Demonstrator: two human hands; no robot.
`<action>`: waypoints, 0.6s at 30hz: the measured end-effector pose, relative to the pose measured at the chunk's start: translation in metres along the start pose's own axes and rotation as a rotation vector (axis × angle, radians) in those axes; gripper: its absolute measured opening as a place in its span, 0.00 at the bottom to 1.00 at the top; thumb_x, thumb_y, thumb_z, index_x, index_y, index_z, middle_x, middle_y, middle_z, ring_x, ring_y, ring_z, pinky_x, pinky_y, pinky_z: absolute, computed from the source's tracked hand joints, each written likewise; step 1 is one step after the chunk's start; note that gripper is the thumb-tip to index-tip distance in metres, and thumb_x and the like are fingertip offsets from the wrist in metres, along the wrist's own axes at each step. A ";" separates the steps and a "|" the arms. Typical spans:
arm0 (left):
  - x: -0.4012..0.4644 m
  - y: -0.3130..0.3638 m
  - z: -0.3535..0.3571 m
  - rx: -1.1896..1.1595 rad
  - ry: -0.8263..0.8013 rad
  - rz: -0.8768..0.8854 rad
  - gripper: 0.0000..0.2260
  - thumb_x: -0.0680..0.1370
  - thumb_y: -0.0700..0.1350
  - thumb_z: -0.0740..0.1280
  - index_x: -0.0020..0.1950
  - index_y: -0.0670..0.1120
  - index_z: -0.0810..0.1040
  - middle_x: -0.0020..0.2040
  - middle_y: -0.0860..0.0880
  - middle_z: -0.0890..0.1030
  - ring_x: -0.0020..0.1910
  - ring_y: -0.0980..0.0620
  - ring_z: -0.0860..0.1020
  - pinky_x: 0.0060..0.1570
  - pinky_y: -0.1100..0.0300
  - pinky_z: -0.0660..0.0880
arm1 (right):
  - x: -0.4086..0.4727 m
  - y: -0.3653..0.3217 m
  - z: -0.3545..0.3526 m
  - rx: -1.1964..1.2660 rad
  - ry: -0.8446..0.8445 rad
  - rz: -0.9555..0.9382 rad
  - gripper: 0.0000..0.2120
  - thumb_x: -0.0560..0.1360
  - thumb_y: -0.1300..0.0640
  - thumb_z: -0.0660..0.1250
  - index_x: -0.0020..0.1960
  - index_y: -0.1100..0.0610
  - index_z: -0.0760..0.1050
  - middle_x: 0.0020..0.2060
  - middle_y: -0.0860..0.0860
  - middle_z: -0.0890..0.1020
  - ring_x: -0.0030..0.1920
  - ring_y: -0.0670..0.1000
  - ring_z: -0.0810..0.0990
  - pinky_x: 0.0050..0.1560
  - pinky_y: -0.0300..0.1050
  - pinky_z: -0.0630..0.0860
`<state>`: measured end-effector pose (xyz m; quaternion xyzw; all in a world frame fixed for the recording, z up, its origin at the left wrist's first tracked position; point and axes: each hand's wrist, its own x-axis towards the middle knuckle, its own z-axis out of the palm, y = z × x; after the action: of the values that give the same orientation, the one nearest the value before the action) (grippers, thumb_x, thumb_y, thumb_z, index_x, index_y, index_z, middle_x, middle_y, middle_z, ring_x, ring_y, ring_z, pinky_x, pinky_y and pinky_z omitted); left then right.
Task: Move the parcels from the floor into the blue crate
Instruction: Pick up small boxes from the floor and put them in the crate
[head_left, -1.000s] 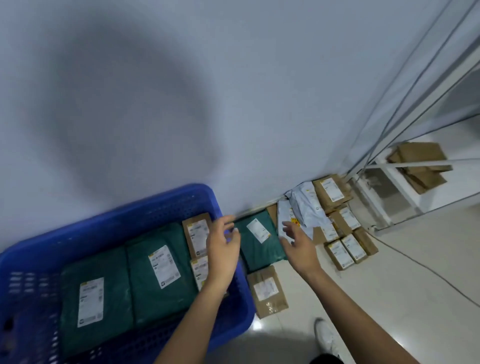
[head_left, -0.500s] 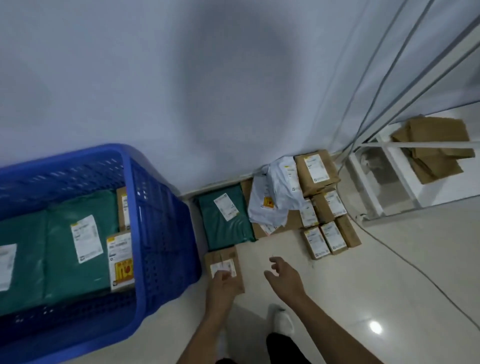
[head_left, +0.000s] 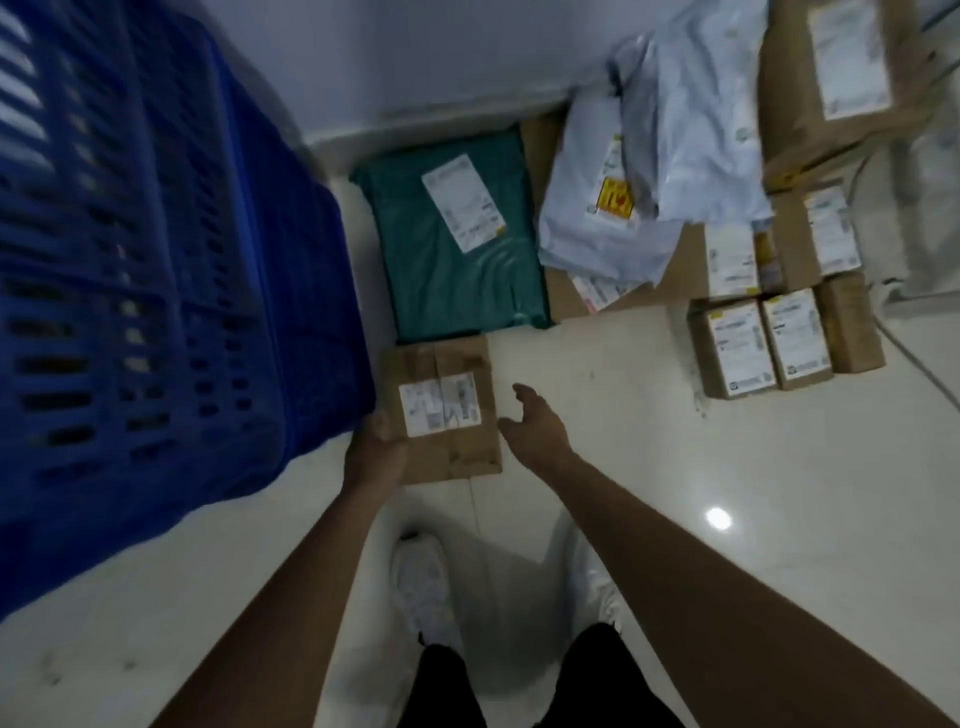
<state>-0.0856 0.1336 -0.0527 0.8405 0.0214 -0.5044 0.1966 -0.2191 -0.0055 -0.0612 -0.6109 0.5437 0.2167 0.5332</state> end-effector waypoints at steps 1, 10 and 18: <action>0.020 -0.015 0.007 -0.028 -0.010 -0.014 0.12 0.74 0.42 0.63 0.56 0.41 0.74 0.58 0.38 0.78 0.46 0.47 0.77 0.40 0.58 0.74 | 0.012 0.007 0.008 -0.002 -0.022 0.015 0.30 0.80 0.54 0.62 0.78 0.56 0.54 0.74 0.55 0.64 0.72 0.55 0.66 0.67 0.41 0.63; 0.018 -0.043 0.036 -0.240 -0.043 -0.047 0.12 0.75 0.38 0.60 0.55 0.51 0.74 0.52 0.50 0.80 0.50 0.49 0.79 0.54 0.50 0.78 | 0.020 0.028 0.028 0.017 -0.099 -0.007 0.19 0.76 0.53 0.64 0.65 0.56 0.71 0.60 0.54 0.79 0.53 0.55 0.81 0.53 0.52 0.80; -0.123 0.035 0.021 -0.428 -0.043 0.091 0.14 0.79 0.38 0.64 0.61 0.53 0.72 0.58 0.52 0.76 0.56 0.54 0.77 0.54 0.56 0.78 | -0.099 -0.014 -0.072 0.225 0.170 -0.009 0.20 0.76 0.58 0.67 0.67 0.57 0.69 0.57 0.53 0.75 0.47 0.47 0.76 0.42 0.39 0.74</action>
<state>-0.1552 0.1144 0.0552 0.7687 0.0860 -0.4969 0.3934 -0.2606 -0.0282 0.0525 -0.5657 0.6051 0.0995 0.5513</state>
